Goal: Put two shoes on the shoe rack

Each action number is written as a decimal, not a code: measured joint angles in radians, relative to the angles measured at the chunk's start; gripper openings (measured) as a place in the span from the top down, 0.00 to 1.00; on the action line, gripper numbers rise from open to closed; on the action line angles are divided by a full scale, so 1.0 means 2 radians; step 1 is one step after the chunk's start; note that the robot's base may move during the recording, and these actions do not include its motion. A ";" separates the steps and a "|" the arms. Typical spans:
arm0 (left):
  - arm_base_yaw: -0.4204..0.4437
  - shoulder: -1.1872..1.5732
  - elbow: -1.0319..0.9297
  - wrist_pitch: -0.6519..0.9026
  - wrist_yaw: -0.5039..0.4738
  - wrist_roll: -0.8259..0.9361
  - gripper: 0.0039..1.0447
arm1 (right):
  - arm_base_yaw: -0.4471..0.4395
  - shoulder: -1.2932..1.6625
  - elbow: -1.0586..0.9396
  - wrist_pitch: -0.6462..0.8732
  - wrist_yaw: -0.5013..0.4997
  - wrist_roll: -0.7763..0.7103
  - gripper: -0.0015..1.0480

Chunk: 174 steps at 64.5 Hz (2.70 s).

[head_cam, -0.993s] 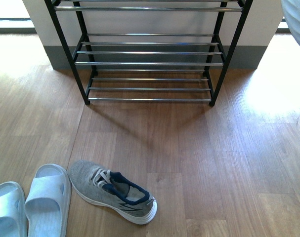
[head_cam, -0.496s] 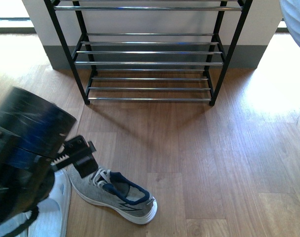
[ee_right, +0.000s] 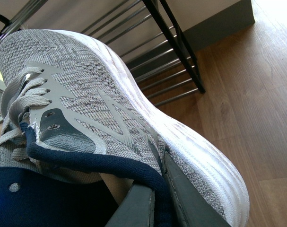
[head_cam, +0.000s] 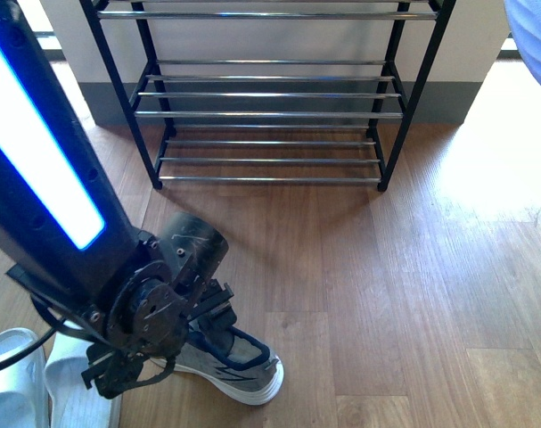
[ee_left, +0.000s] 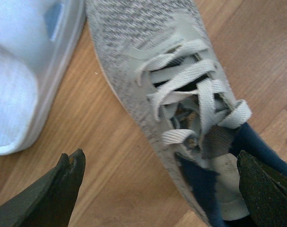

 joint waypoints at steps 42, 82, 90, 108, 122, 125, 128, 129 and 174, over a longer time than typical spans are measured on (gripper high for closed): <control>-0.004 0.065 0.054 -0.041 0.021 0.001 0.12 | 0.000 0.000 0.000 0.000 0.000 0.000 0.98; 0.021 0.085 0.067 -0.023 -0.040 0.044 0.99 | 0.000 0.000 0.000 0.000 0.000 0.000 0.98; 0.035 0.038 0.015 0.023 -0.092 0.097 0.99 | 0.000 0.000 0.000 0.000 0.000 0.000 0.98; 0.079 -0.224 -0.184 0.153 -0.156 0.199 0.99 | 0.000 0.000 0.000 0.000 0.000 0.000 0.98; 0.076 -0.540 -0.320 0.050 -0.238 0.239 0.99 | 0.000 0.000 0.000 0.000 0.000 0.000 0.98; 0.069 -0.617 -0.334 0.011 -0.249 0.248 0.99 | 0.000 0.000 0.000 0.000 0.000 0.000 0.98; 0.064 -0.668 -0.339 -0.017 -0.257 0.255 0.99 | 0.000 0.000 0.000 0.000 0.000 0.000 0.98; 0.057 -0.705 -0.341 -0.039 -0.265 0.264 0.99 | 0.000 0.000 0.000 0.000 0.000 0.000 0.98; -0.013 -0.973 -0.358 -0.240 -0.386 0.308 0.99 | 0.000 0.000 0.000 0.000 0.000 0.000 0.98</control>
